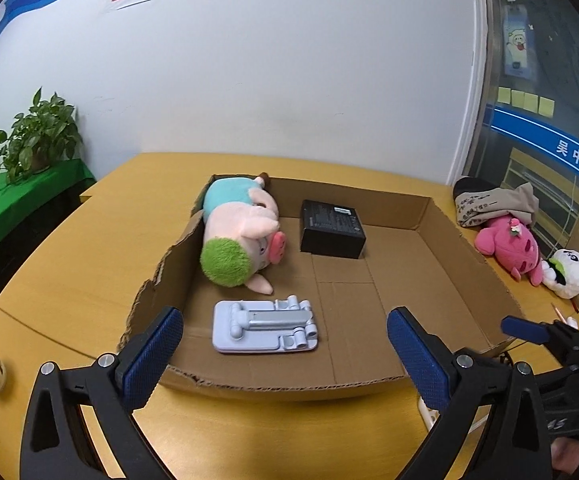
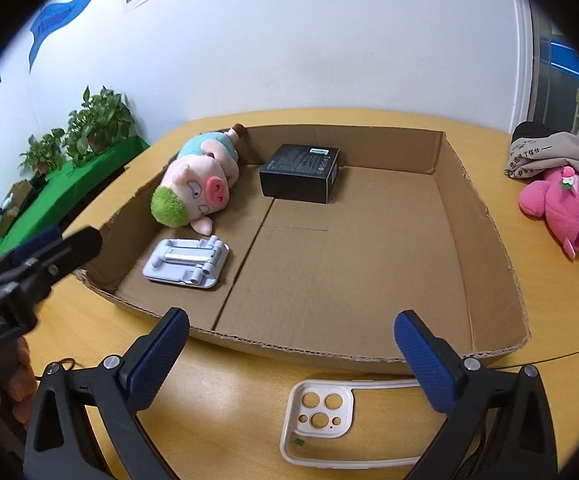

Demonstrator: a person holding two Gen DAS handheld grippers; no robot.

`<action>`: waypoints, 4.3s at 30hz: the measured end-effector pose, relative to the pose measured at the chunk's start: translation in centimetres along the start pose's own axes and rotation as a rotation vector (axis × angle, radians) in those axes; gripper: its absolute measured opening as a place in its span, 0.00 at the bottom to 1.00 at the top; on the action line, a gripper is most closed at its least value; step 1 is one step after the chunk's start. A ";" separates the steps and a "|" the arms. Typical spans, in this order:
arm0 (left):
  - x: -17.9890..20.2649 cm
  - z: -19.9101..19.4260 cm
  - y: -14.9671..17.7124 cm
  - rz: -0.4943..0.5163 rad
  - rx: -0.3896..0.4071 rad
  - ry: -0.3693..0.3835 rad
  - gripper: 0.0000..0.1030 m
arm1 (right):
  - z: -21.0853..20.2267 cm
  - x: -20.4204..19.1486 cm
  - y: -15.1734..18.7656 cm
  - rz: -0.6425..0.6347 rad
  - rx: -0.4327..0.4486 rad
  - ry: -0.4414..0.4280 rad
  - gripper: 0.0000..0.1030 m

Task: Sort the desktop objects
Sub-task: 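Move the left gripper toward the white-rimmed clear phone case, then close the left gripper on the rim of the phone case, then lift the phone case with the left gripper and carry it over the box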

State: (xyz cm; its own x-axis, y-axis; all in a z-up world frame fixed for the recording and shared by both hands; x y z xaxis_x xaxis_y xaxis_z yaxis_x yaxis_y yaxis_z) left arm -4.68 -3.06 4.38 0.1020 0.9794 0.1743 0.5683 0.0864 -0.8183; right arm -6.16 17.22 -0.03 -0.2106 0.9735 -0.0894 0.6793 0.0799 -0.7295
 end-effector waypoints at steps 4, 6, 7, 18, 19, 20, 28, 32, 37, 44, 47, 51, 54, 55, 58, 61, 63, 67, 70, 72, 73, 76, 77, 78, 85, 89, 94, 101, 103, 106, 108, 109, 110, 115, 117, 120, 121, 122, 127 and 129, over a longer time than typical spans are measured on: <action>0.5 0.6 1.1 0.028 -0.082 0.048 0.01 | -0.7 0.1 0.1 -0.017 0.004 0.014 0.96; 0.8 0.5 1.5 0.025 -0.094 0.065 0.00 | -0.7 -0.2 0.4 -0.033 -0.007 -0.006 0.76; 1.0 0.4 1.6 0.032 -0.094 0.063 0.00 | -0.7 -0.4 0.6 -0.037 -0.012 -0.026 0.47; 1.8 -2.0 0.4 -0.040 -0.019 0.087 1.00 | -2.0 0.9 0.7 -0.021 0.045 -0.006 0.95; 1.8 -1.9 0.4 -0.041 -0.022 0.080 1.00 | -2.2 1.3 0.7 -0.020 0.050 0.007 0.95; 1.9 -1.9 0.5 -0.045 -0.022 0.074 1.00 | -2.2 1.6 0.8 -0.015 0.049 0.005 0.95; 4.8 -1.0 2.2 -0.014 -0.063 0.121 1.00 | -3.1 3.7 1.9 0.046 0.069 -0.054 0.99; 6.9 0.3 4.0 -0.011 -0.136 0.177 1.00 | -3.7 6.0 3.0 0.063 0.054 -0.023 0.99; 9.1 1.8 6.6 0.008 -0.205 0.236 1.00 | -3.7 10.1 5.5 0.122 -0.009 0.021 0.99; 11.2 5.2 10.7 0.044 -0.386 0.281 0.70 | -4.3 12.7 6.4 0.164 -0.020 0.060 0.99; 11.8 6.5 12.2 0.047 -0.445 0.266 0.66 | -4.1 12.3 6.3 0.151 -0.028 0.060 0.99; 13.4 6.8 13.6 0.087 -0.481 0.293 0.52 | -3.3 10.9 6.4 0.113 -0.046 0.041 0.99; 13.6 7.0 13.7 0.125 -0.461 0.261 0.35 | -2.7 10.0 6.8 0.096 -0.065 0.026 0.99; 13.3 7.1 13.6 0.130 -0.458 0.246 0.25 | -2.5 9.7 6.9 0.090 -0.070 0.021 0.99; 12.3 7.5 13.4 0.116 -0.466 0.223 0.10 | -2.1 9.2 7.2 0.084 -0.084 0.007 0.99; 11.6 7.6 13.3 0.117 -0.473 0.219 0.05 | -1.9 8.6 7.4 0.083 -0.092 -0.017 0.99; 10.6 7.4 13.4 0.127 -0.478 0.211 0.05 | -1.9 8.1 7.3 0.076 -0.095 -0.030 0.99; 7.7 6.8 13.2 0.106 -0.469 0.173 0.05 | -2.0 6.5 7.3 0.059 -0.096 -0.071 0.99; 5.2 6.2 13.0 0.082 -0.463 0.133 0.05 | -1.7 4.6 7.8 0.044 -0.112 -0.100 0.99; 3.7 5.7 13.0 0.067 -0.459 0.118 0.05 | -1.6 3.2 8.3 0.031 -0.110 -0.111 0.99; 3.1 5.5 13.0 0.062 -0.456 0.109 0.05 | -1.6 2.5 8.6 0.022 -0.106 -0.115 0.99; 1.3 4.8 13.0 0.043 -0.451 0.088 0.05 | -0.7 0.6 9.6 -0.015 -0.142 -0.138 0.98; 0.8 4.6 13.1 0.036 -0.449 0.086 0.05 | -0.3 0.2 9.9 -0.030 -0.155 -0.136 0.96; 0.5 4.4 13.2 0.031 -0.447 0.085 0.05 | 0.1 0.0 10.2 -0.037 -0.167 -0.133 0.95; 0.0 4.1 13.3 0.024 -0.443 0.088 0.05 | 1.5 -0.1 12.0 -0.077 -0.213 -0.088 0.28; 0.3 3.8 13.3 0.032 -0.436 0.085 0.04 | 1.2 -0.8 12.2 -0.115 -0.218 -0.089 0.12; 0.3 3.2 13.2 0.010 -0.439 0.116 0.04 | 0.7 -0.3 12.4 -0.080 -0.204 -0.107 0.11; 1.5 -1.0 9.1 0.020 -0.333 0.157 0.05 | -3.6 0.0 8.2 -0.084 -0.025 -0.085 0.09; 1.8 -1.9 7.1 0.019 -0.286 0.165 0.05 | -5.3 0.0 6.3 -0.092 0.030 -0.085 0.09; 2.4 -3.0 3.3 0.012 -0.212 0.199 0.05 | -7.4 0.2 3.3 -0.100 0.113 -0.078 0.09; 3.3 -3.2 0.7 0.034 -0.166 0.213 0.05 | -8.2 0.7 1.1 -0.111 0.162 -0.056 0.08; 3.7 -3.1 -0.6 0.042 -0.146 0.220 0.05 | -8.5 1.0 0.0 -0.111 0.183 -0.050 0.08; 4.0 -3.0 -1.6 0.043 -0.134 0.229 0.05 | -8.9 1.5 -1.1 -0.110 0.204 -0.045 0.08; 5.3 -0.7 -6.9 0.018 -0.104 0.281 0.05 | -8.9 3.9 -6.0 -0.100 0.245 -0.032 0.08; 5.6 0.6 -8.4 0.014 -0.109 0.286 0.05 | -7.9 5.1 -7.5 -0.087 0.231 -0.038 0.08; 6.5 2.8 -10.1 0.022 -0.130 0.280 0.05 | -6.2 6.6 -9.4 -0.062 0.212 -0.043 0.08; 6.7 3.7 -10.7 0.023 -0.141 0.282 0.05 | -5.6 6.9 -10.0 -0.056 0.204 -0.042 0.08; 6.8 4.5 -11.1 0.020 -0.153 0.282 0.05 | -4.9 7.3 -10.5 -0.051 0.196 -0.039 0.08; 7.0 8.7 -12.7 0.027 -0.213 0.241 0.05 | -0.9 8.7 -12.8 -0.021 0.117 -0.061 0.08; 6.9 10.9 -12.7 0.027 -0.253 0.212 0.05 | 0.8 8.9 -13.7 -0.019 0.080 -0.062 0.08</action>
State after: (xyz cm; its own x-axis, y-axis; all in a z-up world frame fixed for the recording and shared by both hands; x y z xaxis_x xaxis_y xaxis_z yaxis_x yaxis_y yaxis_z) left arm -20.07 4.57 10.05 0.2722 0.9187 0.2861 0.7452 -0.0132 -0.6667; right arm -17.93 24.62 8.64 -0.2678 0.9566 -0.1151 0.6167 0.0784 -0.7833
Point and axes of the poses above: each gripper's, at about its wrist camera, not at the fingertips, and z roughly the way its jaws point, x to its right, y to its underside, the point moved 7 cm from there along z, roughly the way its jaws point, and after that the axes turned 4 degrees about -z, right-handed, at the moved point
